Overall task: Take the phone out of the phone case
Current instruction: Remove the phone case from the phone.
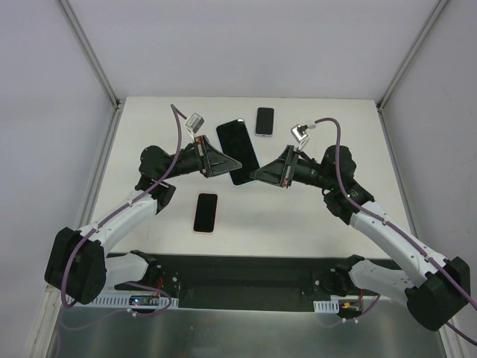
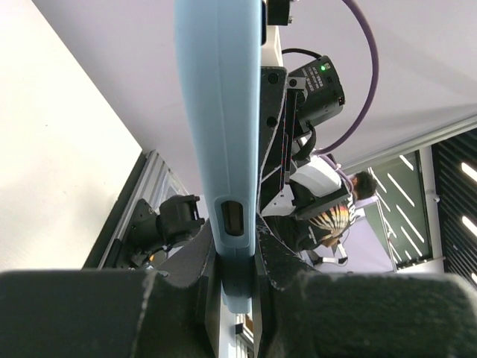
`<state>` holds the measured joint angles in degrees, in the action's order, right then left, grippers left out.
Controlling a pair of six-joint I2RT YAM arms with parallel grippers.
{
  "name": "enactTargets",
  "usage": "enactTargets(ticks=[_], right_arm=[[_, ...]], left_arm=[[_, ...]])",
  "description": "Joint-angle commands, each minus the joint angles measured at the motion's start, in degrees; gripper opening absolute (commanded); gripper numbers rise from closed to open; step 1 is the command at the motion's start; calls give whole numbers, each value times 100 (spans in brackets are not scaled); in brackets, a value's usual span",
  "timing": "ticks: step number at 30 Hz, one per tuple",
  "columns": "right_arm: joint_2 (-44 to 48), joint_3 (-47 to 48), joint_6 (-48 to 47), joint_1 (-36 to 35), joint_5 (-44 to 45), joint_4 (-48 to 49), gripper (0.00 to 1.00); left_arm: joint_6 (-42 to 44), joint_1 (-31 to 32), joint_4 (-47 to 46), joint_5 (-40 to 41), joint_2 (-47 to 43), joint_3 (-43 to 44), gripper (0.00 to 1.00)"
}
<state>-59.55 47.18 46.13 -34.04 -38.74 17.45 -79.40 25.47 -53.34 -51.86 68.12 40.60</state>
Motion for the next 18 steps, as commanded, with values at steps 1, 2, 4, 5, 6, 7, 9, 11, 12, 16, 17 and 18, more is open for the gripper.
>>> enactTargets(ticks=[1, 2, 4, 5, 6, 7, 9, 11, 12, 16, 17, 18], right_arm=[[75, -42, 203, 29, 7, 768, 1], [110, -59, 212, 21, 16, 760, 1], [154, -112, 212, 29, 51, 768, 1], [198, -121, 221, 29, 68, 760, 1], [215, -130, 221, 12, 77, 760, 1], [233, -139, 238, 29, 95, 768, 1], [277, -148, 230, 20, 112, 760, 1], [321, -139, 230, 20, 104, 760, 1], [339, -139, 230, 20, 95, 760, 1], [400, -139, 230, 20, 69, 725, 1], [426, -130, 221, 12, 68, 716, 1], [435, -139, 212, 12, 60, 707, 1]], left_arm=[[-102, -16, -853, -105, -255, 124, 0], [-102, -16, -827, -97, -246, 167, 0], [-94, -60, -520, -132, -194, 272, 0], [-137, -78, -415, -149, -150, 404, 28], [-190, -95, -379, -149, -63, 448, 51], [-269, -147, -483, -62, -10, 466, 70], [-523, -183, -729, 8, 209, 510, 89], [-769, -192, -1098, 70, 386, 615, 90], [-866, -192, -1273, 88, 595, 651, 84], [-1464, -192, -2144, 176, 1080, 704, 53], [-1621, -192, -2363, 211, 1159, 704, 45], [-1684, -192, -2417, 220, 1282, 712, 39]])
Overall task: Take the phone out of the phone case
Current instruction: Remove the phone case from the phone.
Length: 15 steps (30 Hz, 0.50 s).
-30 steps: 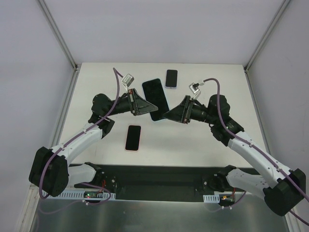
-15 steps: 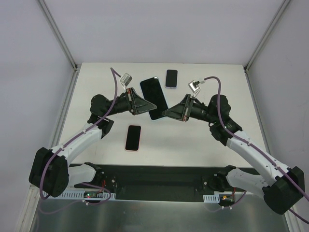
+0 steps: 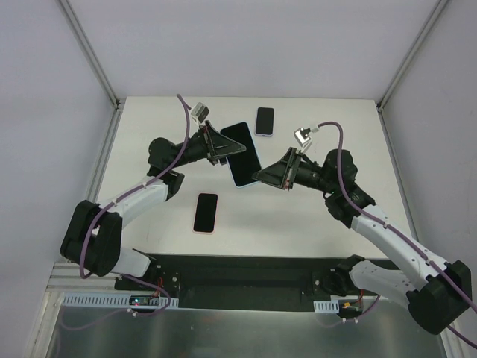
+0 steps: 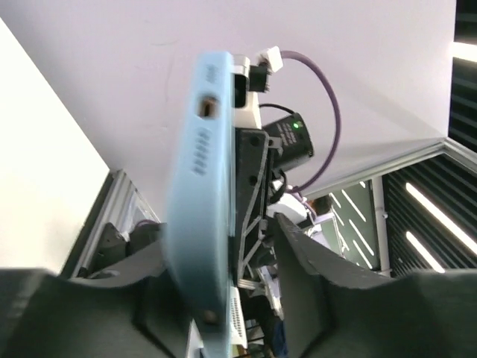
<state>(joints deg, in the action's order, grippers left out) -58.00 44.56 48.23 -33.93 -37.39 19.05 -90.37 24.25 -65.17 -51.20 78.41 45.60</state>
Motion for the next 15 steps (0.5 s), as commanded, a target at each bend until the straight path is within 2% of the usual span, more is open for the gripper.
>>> enactTargets(ticks=[1, 2, 3, 6, 8, 9, 10, 15], right_arm=[[280, 124, -6, 1, -93, 539, 1], [289, 124, -6, 1, -93, 530, 1], [289, 124, -15, 1, -120, 538, 1], [333, 167, -68, 1, -260, 530, 2], [385, 281, -77, 9, -392, 469, 13], [429, 317, -94, 10, -401, 425, 23], [517, 360, -173, 10, -358, 294, 25], [623, 616, -297, 97, -339, -147, 29]], left_arm=[[-631, -70, -1279, 172, 306, 212, 21], [-692, -70, -1323, 189, 350, 229, 8], [-728, -70, -1358, 207, 429, 238, 0], [-886, -70, -1498, 330, 526, 203, 0], [-930, -70, -1490, 365, 552, 168, 0], [-947, -70, -1473, 374, 552, 142, 0], [-948, -70, -1420, 417, 544, 107, 0], [-1158, -70, -1604, 550, 579, -122, 0]])
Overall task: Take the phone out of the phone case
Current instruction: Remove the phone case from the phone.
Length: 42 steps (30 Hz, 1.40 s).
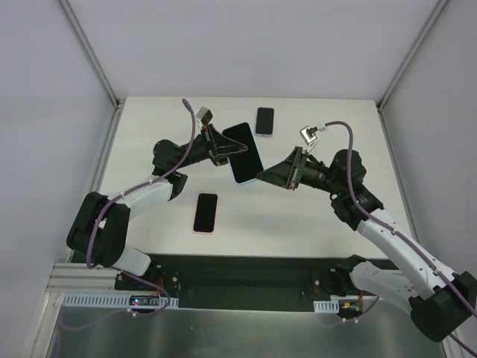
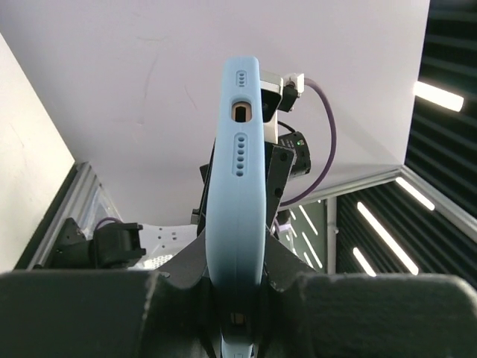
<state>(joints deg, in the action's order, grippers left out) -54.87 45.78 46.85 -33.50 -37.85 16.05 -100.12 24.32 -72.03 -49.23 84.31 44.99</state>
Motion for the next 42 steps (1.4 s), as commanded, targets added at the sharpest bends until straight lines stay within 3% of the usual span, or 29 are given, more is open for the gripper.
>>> enactTargets(ticks=[1, 6, 8, 10, 11, 15, 19, 20, 24, 31, 42], right_arm=[[284, 502, -141, 71, -337, 152, 29], [223, 502, -150, 80, -373, 161, 13], [196, 494, -150, 80, -355, 170, 12], [196, 502, -141, 80, -347, 170, 17], [196, 511, -132, 71, -329, 161, 31], [109, 581, -27, 124, -267, 161, 36], [-41, 660, 61, 185, -250, 179, 26], [-59, 669, 87, 194, -250, 187, 18], [-68, 590, 114, 229, -250, 249, 3], [169, 396, -17, 229, -460, 1321, 2], [-120, 1073, -1081, 142, -1698, 1471, 1]], left_arm=[[-219, -76, -1057, 370, -3, -87, 0], [-298, -76, -1199, 388, 15, -105, 0], [-272, -76, -1199, 371, -11, -105, 0], [-254, -76, -1217, 353, -11, -96, 0], [-245, -76, -1217, 336, -29, -96, 0], [-184, -76, -1199, 300, -64, -114, 0], [-210, -76, -1296, 291, -64, -149, 0], [-236, -76, -1322, 291, -73, -157, 0], [-254, -85, -1375, 274, -90, -158, 0], [-385, -129, -1270, 213, -12, -166, 0], [-1027, -94, -1384, 221, 165, -122, 0]])
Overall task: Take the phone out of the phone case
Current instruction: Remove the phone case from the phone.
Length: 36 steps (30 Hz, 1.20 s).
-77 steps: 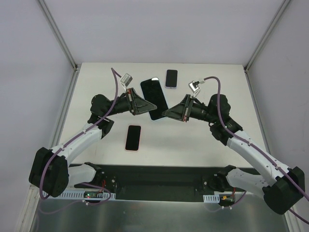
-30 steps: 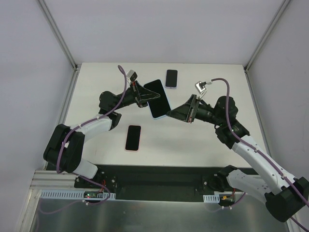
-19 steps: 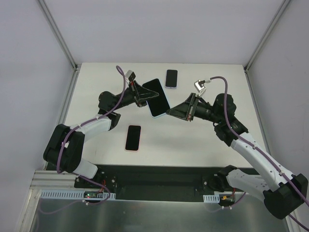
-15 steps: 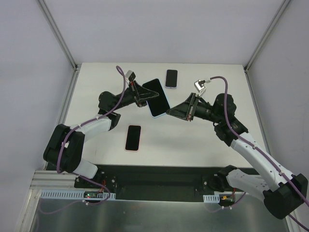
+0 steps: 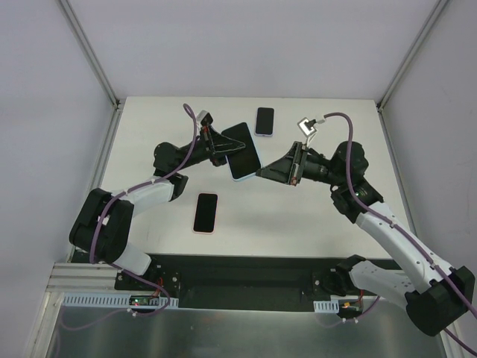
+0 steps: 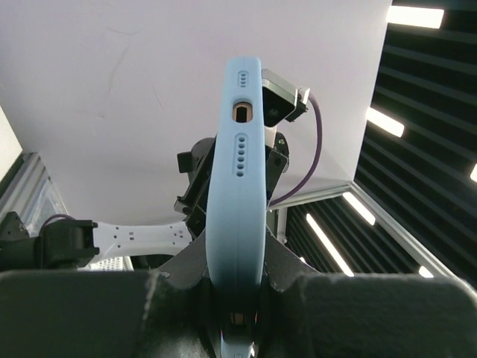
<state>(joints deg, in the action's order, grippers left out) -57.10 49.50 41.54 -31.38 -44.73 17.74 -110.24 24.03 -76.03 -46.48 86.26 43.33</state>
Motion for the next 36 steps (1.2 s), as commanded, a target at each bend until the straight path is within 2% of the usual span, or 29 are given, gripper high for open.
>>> enactTargets(ticks=[1, 9, 14, 16, 18, 20, 21, 22, 25, 29, 32, 36], right_arm=[[68, 702, -611, -70, -1064, 1302, 1], [-125, 693, -1086, -79, -1486, 1250, 1], [-284, 693, -1157, -70, -1407, 1031, 1], [-354, 798, -1095, -44, -1206, 751, 2], [-407, 938, -1209, 35, -864, -136, 3], [-372, 1036, -1323, 87, -626, -917, 23], [-276, 1027, -1350, 88, -355, -1121, 35], [-206, 984, -1376, 114, -222, -1262, 52], [23, 983, -1350, 245, 174, -1711, 68], [278, 1245, -1385, 351, 954, -2421, 69], [183, 1518, -1447, 369, 1456, -2942, 69], [-178, 1694, -1280, 369, 1327, -2917, 67]], left_arm=[[-68, -57, -932, -72, -65, 61, 0], [-200, -4, -756, -81, -469, 202, 0], [-25, 5, -475, -168, -750, 220, 0], [230, 5, -211, -212, -847, 211, 0], [580, -4, 147, -317, -917, 237, 0], [888, -4, 473, -423, -1058, 281, 0], [1168, -4, 806, -510, -1102, 325, 0], [1319, -4, 966, -564, -1189, 369, 0], [1741, -4, 1414, -722, -1295, 492, 0], [2374, -4, 1924, -1082, -1401, 667, 0], [2629, -4, 1943, -1381, -1428, 659, 0], [2928, 40, 1960, -1838, -1498, 659, 0]])
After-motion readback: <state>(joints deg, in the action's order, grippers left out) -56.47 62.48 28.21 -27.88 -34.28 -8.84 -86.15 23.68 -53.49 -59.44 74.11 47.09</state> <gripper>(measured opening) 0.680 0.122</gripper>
